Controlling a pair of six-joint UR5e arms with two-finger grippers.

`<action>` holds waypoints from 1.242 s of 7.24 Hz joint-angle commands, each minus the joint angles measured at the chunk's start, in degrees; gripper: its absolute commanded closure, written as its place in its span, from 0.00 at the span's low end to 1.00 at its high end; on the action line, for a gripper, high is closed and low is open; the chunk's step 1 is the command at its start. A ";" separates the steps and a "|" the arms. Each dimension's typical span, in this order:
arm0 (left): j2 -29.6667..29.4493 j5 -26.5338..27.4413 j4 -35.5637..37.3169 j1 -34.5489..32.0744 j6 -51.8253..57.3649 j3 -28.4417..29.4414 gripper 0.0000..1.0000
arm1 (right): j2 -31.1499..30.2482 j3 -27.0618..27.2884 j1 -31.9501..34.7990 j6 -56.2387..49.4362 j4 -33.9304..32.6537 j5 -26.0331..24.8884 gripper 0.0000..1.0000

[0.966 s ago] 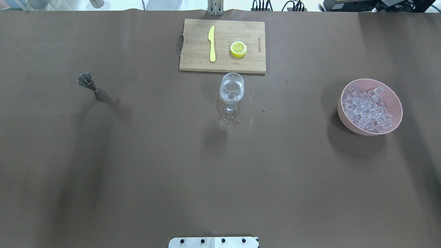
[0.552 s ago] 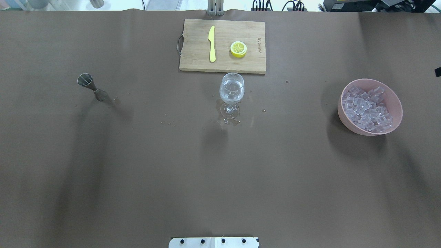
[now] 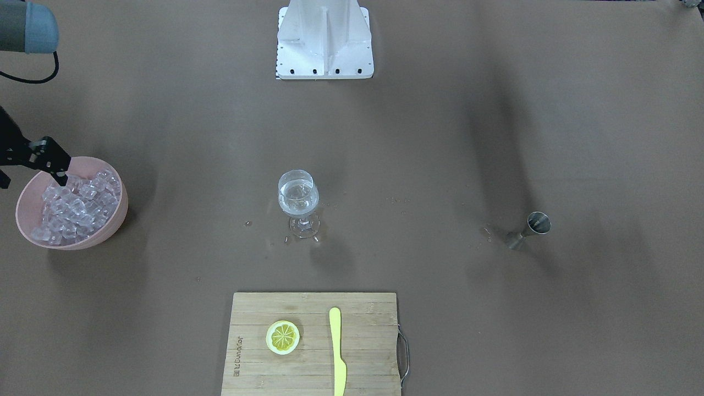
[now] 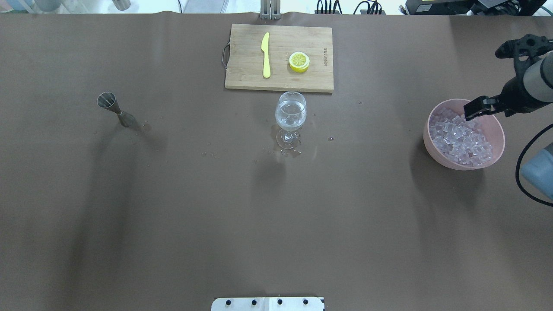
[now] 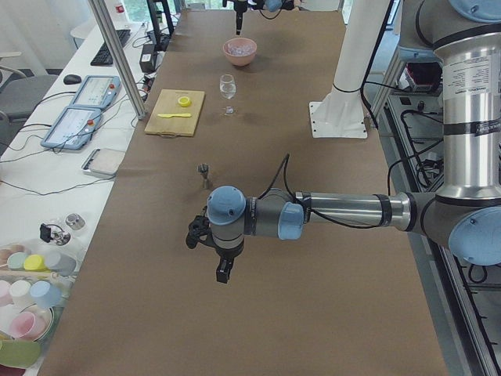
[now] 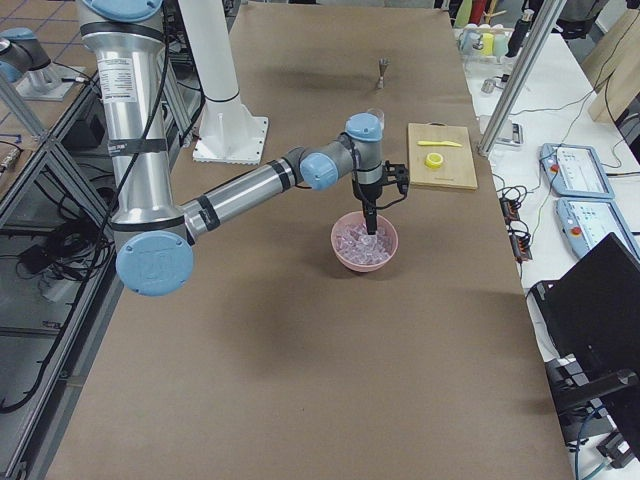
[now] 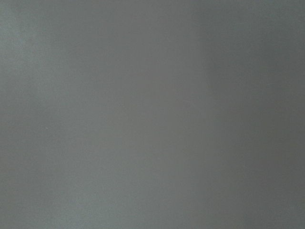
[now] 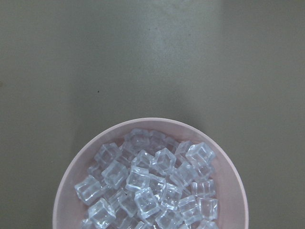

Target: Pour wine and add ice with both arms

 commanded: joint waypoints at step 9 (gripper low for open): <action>0.00 0.00 -2.03 0.00 0.01 0.09 0.02 | 1.85 -9.92 -4.43 0.30 11.34 -2.85 0.49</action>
